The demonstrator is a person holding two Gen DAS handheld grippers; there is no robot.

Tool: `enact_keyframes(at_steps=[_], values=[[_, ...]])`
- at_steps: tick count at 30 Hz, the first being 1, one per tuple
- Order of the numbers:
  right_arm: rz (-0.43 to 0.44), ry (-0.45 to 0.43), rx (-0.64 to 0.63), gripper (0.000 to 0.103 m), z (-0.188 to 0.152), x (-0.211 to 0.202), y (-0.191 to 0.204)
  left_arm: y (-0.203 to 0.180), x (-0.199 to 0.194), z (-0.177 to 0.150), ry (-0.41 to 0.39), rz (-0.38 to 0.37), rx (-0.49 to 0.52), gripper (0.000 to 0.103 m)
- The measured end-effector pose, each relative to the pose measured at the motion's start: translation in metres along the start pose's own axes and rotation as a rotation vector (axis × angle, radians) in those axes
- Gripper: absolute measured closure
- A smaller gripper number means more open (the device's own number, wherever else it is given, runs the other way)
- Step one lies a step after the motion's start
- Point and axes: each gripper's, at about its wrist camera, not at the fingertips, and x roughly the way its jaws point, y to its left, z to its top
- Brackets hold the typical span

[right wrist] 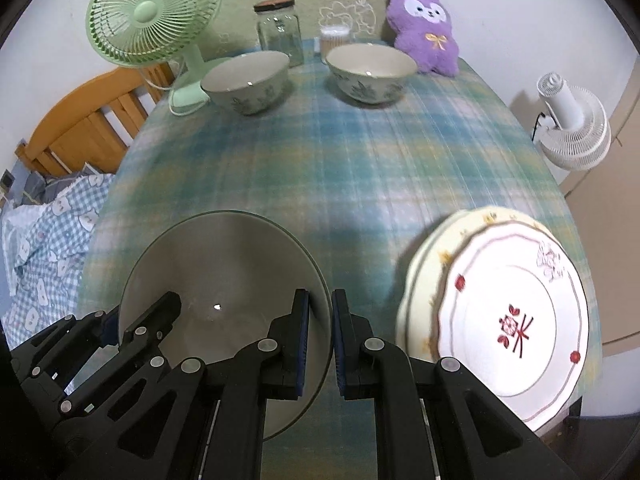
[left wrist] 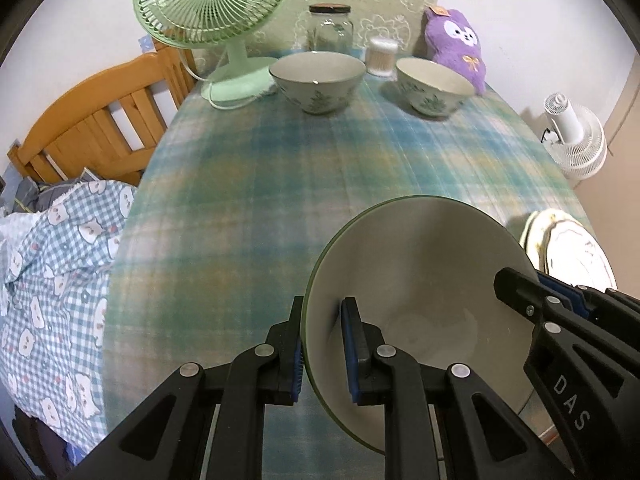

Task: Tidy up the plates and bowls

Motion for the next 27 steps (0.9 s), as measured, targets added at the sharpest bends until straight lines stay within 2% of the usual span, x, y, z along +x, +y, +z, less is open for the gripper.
enact_keyframes(at_steps=[8, 14, 16, 17, 20, 25, 27], values=[[0.012, 0.023, -0.014, 0.089, -0.014, 0.013, -0.014, -0.016, 0.009, -0.016, 0.011, 0.017, -0.01, 0.089], [0.02, 0.029, -0.013, 0.088, -0.013, 0.017, -0.018, -0.021, 0.007, -0.018, -0.017, 0.038, -0.016, 0.089], [0.019, 0.035, -0.021, 0.088, -0.013, 0.016, -0.017, -0.022, 0.008, -0.019, -0.012, 0.039, -0.014, 0.086], [0.021, 0.039, -0.022, 0.088, -0.013, 0.016, -0.017, -0.021, 0.008, -0.02, -0.005, 0.032, -0.017, 0.079], [0.031, 0.046, -0.05, 0.087, -0.012, 0.016, -0.015, -0.023, 0.006, -0.021, -0.002, 0.032, -0.019, 0.072], [0.038, 0.046, -0.074, 0.087, -0.009, 0.011, -0.017, -0.027, 0.0, -0.02, -0.006, 0.042, -0.017, 0.064], [0.034, 0.036, -0.084, 0.087, -0.007, 0.005, -0.017, -0.028, -0.004, -0.018, -0.012, 0.056, -0.02, 0.054]])
